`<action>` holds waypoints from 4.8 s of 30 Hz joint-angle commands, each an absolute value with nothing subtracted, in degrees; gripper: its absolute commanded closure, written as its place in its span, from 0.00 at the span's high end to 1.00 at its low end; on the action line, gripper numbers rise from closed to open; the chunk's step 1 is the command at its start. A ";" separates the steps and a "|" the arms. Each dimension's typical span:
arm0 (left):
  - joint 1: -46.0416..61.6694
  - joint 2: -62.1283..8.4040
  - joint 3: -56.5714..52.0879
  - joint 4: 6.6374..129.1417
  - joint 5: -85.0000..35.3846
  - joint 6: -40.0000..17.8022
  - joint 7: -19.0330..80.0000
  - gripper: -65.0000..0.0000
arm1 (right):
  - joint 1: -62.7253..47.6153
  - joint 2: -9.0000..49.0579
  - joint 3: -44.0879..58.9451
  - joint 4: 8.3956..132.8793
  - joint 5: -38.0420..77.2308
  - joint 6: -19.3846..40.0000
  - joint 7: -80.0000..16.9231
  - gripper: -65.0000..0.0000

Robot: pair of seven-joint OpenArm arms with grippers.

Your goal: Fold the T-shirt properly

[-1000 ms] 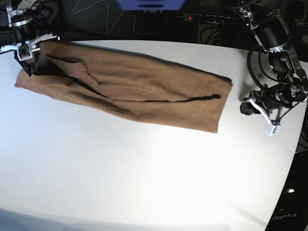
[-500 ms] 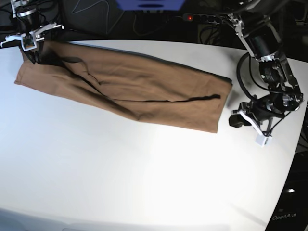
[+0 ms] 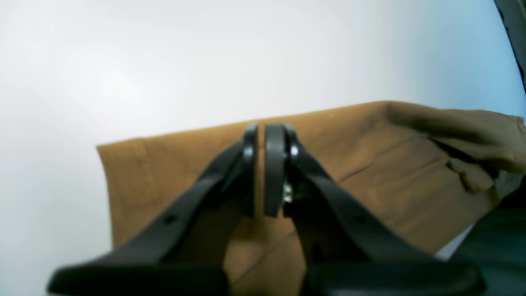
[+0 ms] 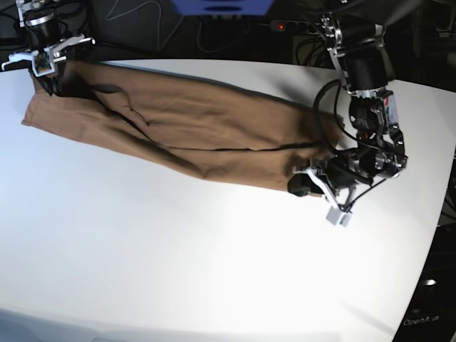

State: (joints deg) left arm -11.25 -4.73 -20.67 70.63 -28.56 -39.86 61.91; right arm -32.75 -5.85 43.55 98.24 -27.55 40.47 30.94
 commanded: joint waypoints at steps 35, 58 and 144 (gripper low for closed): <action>-10.86 -10.07 -21.14 58.77 -14.90 -40.00 54.64 0.04 | -32.31 -4.26 51.47 92.53 -26.15 40.00 45.49 0.00; -9.71 -10.07 -21.23 58.77 -15.08 -40.00 54.64 0.04 | -30.29 -5.49 56.04 77.41 -26.33 40.00 57.63 0.01; -5.05 -11.74 -24.92 59.21 -15.16 -40.00 55.16 0.04 | -8.84 -6.11 75.82 61.32 -37.67 40.00 77.41 0.01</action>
State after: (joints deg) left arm -6.79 -10.98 -24.97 59.79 -24.03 -43.13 47.77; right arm -8.60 -6.52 75.57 60.80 -38.63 40.05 75.72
